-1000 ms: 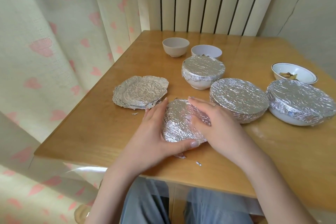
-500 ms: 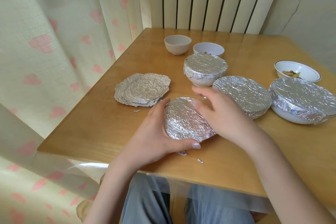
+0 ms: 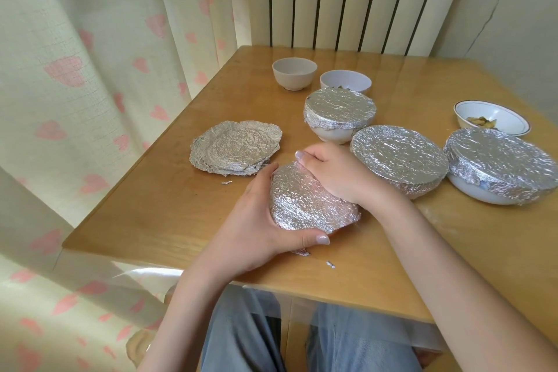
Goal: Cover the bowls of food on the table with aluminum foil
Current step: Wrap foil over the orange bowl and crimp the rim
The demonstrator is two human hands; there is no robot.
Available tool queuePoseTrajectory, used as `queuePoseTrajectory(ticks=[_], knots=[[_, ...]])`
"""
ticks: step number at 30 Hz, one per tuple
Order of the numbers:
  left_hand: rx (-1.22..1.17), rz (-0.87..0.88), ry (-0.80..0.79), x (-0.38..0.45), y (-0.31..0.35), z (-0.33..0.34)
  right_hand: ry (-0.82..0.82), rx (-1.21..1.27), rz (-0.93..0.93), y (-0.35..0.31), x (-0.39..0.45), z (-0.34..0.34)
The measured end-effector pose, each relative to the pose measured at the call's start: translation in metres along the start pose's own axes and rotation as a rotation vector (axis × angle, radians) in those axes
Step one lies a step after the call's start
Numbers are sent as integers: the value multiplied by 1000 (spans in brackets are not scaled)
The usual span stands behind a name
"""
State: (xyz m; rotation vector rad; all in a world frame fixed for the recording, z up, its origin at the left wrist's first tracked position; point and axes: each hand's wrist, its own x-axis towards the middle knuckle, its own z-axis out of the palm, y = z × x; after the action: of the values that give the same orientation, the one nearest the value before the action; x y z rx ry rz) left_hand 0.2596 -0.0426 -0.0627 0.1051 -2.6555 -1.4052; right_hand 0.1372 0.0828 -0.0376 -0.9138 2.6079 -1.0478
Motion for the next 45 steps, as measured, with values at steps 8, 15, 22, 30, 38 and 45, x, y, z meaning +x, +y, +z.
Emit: queuePoseTrajectory(ticks=[8,15,22,30,38,45], knots=[[-69,8,-22,2,-6,0,57,74,11,-1,-5,-5],[-269,38,156,8,11,-28,542,532,-42,-9,-79,-45],[-378,-323,-222,101,60,-34,764,1309,513,49,-123,-43],[-399,-493,-495,135,79,-2,620,1530,532,45,-99,-50],[-357,-507,-498,136,94,3,597,1591,493,40,-102,-57],[-421,-449,-465,135,103,-9,619,1490,393,32,-102,-68]])
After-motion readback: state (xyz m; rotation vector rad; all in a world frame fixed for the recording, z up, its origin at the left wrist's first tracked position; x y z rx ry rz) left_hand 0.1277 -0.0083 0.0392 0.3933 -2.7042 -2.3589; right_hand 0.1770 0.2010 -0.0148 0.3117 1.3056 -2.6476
